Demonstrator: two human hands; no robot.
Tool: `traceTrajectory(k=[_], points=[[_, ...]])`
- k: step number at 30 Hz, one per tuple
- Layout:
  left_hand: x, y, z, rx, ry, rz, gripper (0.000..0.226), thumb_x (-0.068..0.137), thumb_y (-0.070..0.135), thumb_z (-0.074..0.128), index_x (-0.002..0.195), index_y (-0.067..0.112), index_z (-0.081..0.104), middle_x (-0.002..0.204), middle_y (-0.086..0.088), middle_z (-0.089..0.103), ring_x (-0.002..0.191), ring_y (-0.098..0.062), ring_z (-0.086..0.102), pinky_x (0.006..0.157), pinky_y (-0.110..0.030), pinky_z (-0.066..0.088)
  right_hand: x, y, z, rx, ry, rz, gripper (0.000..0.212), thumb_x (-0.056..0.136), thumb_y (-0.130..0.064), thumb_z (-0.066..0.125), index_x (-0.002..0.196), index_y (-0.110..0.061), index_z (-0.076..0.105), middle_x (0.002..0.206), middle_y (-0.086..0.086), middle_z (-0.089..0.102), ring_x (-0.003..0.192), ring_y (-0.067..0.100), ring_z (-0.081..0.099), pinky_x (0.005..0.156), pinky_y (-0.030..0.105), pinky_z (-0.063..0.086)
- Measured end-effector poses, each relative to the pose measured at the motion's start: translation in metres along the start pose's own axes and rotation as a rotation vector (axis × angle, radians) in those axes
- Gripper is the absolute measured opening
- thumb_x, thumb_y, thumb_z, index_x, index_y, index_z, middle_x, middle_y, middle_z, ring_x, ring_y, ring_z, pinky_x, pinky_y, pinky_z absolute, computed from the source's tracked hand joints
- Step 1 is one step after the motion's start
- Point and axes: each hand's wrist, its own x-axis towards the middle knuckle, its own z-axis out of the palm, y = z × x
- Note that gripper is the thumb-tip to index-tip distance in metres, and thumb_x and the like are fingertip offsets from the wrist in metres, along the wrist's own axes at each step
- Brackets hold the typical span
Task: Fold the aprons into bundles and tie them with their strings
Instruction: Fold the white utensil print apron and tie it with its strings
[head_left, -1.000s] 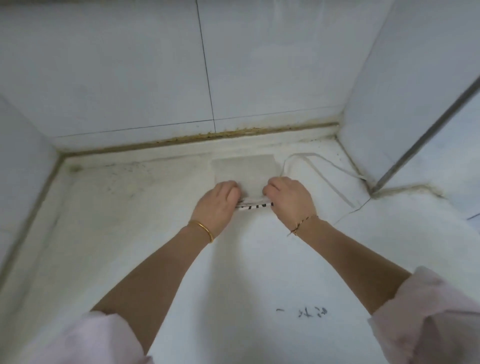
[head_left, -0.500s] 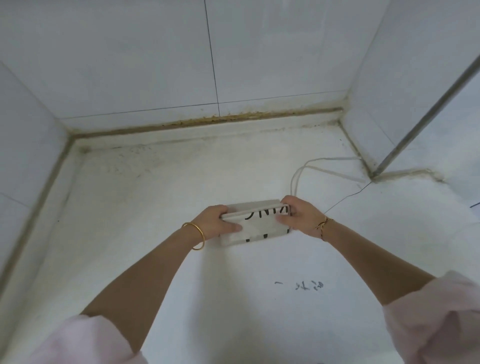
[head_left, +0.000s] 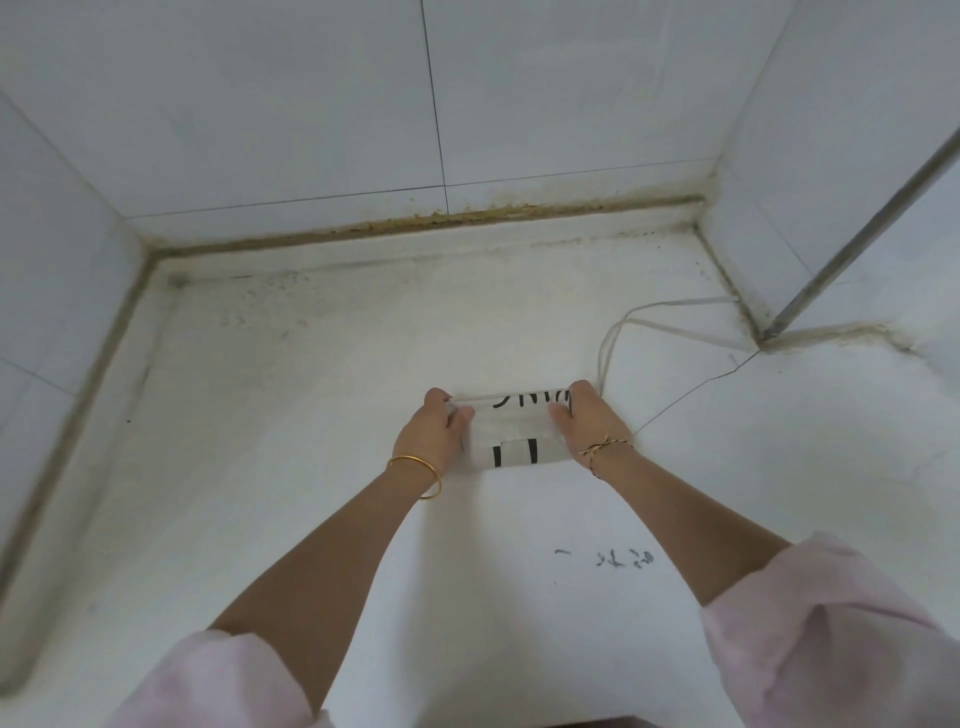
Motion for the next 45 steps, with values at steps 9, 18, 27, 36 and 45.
traceTrajectory(k=[9, 18, 27, 36, 45], points=[[0.005, 0.002, 0.013, 0.101, 0.06, -0.135, 0.024, 0.099, 0.033, 0.039, 0.099, 0.01, 0.033, 0.087, -0.007, 0.052, 0.077, -0.029, 0.051, 0.066, -0.033, 0.039, 0.004, -0.02, 0.011, -0.298, 0.004, 0.13, 0.02, 0.094, -0.007, 0.034, 0.113, -0.009, 0.037, 0.09, 0.006, 0.06, 0.089, 0.028, 0.061, 0.068, 0.029, 0.038], [0.0, 0.0, 0.017, 0.615, -0.11, 0.742, 0.041, 0.086, 0.045, 0.048, 0.111, 0.014, 0.058, 0.111, -0.006, 0.053, 0.102, -0.028, 0.052, 0.088, -0.038, 0.042, 0.014, -0.026, 0.011, -0.258, -0.02, 0.184, 0.018, 0.094, -0.007, 0.032, 0.111, -0.012, 0.038, 0.081, 0.005, 0.056, 0.082, 0.028, 0.056, 0.065, 0.027, 0.035], [0.013, 0.002, 0.022, 0.481, -0.28, 0.465, 0.056, 0.07, 0.036, 0.074, 0.118, 0.023, 0.048, 0.124, 0.001, 0.039, 0.111, -0.022, 0.037, 0.096, -0.029, 0.028, -0.013, 0.003, 0.015, -0.403, 0.383, -0.542, 0.022, 0.057, -0.008, 0.075, 0.076, -0.011, 0.063, 0.078, 0.005, 0.058, 0.069, 0.027, 0.057, 0.056, 0.033, 0.047], [0.019, -0.001, 0.013, 0.294, -0.296, 0.462, 0.031, 0.08, 0.03, 0.072, 0.101, 0.014, 0.056, 0.095, 0.005, 0.045, 0.093, -0.016, 0.043, 0.085, -0.027, 0.037, -0.004, 0.004, 0.016, -0.554, 0.196, -0.497, 0.028, 0.046, -0.015, 0.085, 0.063, -0.02, 0.064, 0.065, -0.006, 0.06, 0.064, 0.02, 0.06, 0.055, 0.026, 0.044], [0.011, -0.002, -0.01, 0.239, -0.324, 0.31, 0.019, 0.089, 0.029, 0.062, 0.096, 0.015, 0.051, 0.093, 0.0, 0.053, 0.084, -0.018, 0.049, 0.07, -0.026, 0.035, -0.001, -0.001, -0.01, -0.485, -0.037, -0.457, 0.028, 0.098, -0.033, 0.039, 0.109, -0.013, 0.057, 0.102, 0.005, 0.062, 0.095, 0.026, 0.057, 0.075, 0.032, 0.038]])
